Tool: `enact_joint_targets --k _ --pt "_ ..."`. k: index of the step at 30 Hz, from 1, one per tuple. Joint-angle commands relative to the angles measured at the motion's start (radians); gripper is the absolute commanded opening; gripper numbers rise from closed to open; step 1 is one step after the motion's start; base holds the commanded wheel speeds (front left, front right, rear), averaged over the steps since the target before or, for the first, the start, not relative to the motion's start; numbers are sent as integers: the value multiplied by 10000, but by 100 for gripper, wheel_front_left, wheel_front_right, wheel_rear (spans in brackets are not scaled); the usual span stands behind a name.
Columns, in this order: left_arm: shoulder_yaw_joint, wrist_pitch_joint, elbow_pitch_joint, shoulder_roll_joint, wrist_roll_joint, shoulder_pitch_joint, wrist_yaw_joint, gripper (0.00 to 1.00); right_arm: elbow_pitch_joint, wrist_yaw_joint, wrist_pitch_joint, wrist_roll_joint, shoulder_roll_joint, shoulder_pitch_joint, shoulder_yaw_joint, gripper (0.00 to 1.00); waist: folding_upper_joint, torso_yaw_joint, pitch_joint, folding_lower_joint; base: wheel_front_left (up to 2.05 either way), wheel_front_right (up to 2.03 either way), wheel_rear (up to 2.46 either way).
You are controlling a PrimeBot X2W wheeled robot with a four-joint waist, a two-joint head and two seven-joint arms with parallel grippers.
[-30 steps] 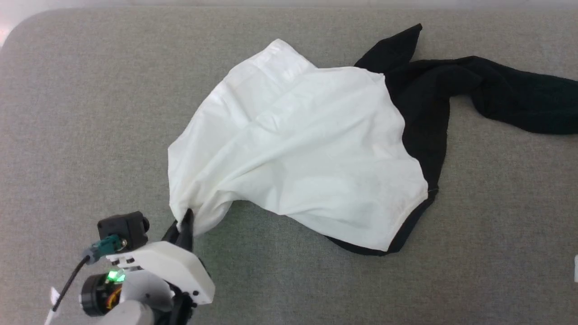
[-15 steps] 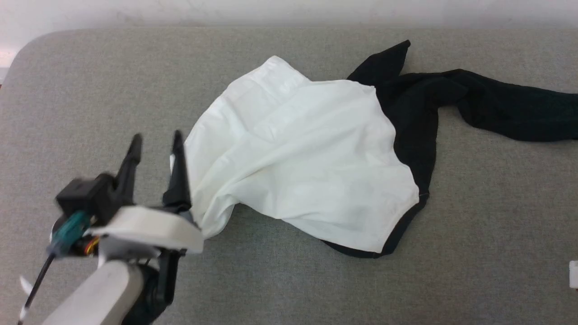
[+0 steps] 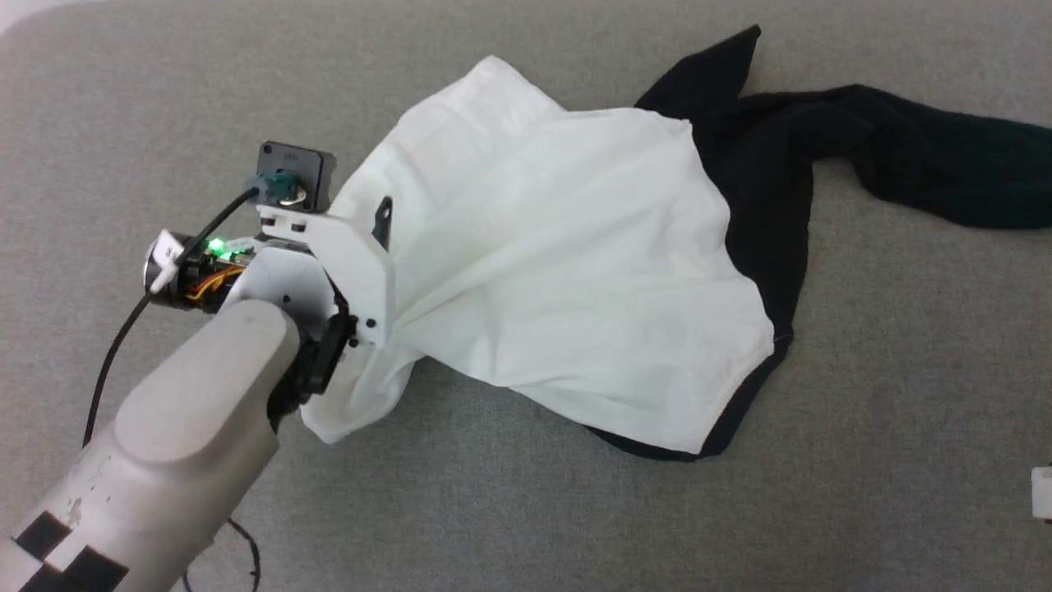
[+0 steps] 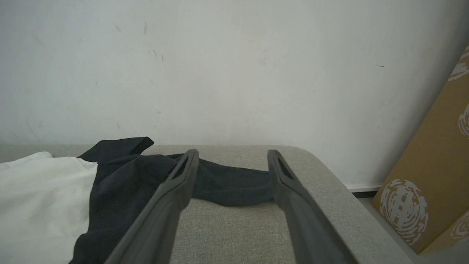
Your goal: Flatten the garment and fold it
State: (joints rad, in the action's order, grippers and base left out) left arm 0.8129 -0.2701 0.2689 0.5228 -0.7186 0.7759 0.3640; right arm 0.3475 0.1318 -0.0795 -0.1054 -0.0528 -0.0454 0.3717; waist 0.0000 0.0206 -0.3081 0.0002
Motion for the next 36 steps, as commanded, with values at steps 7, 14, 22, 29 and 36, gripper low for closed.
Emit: enact_joint_targets --k 7,14,22,29,36 --pt "325 -1079 1624 -424 -443 326 -576 100 135 -11 74 84 26 275 -78 100 0 -227 -601 -2 0 0 0" --pt "356 -1024 2641 -812 -771 282 -991 0 248 -11 211 159 26 429 -70 100 0 -228 -747 -2 0 0 0" --pt "-149 295 2760 -1070 -784 763 -1054 0 269 -11 261 226 26 498 -105 100 0 -90 -591 -2 0 0 0" --pt "-1345 593 1608 -1111 -1335 2256 -821 0 104 -11 159 98 26 571 -298 100 0 -185 -550 -2 0 0 0" --pt "-1726 -91 -111 -1535 -1690 3715 -639 0 -439 -11 -183 -270 26 622 -349 100 0 -710 -822 -2 0 0 0"
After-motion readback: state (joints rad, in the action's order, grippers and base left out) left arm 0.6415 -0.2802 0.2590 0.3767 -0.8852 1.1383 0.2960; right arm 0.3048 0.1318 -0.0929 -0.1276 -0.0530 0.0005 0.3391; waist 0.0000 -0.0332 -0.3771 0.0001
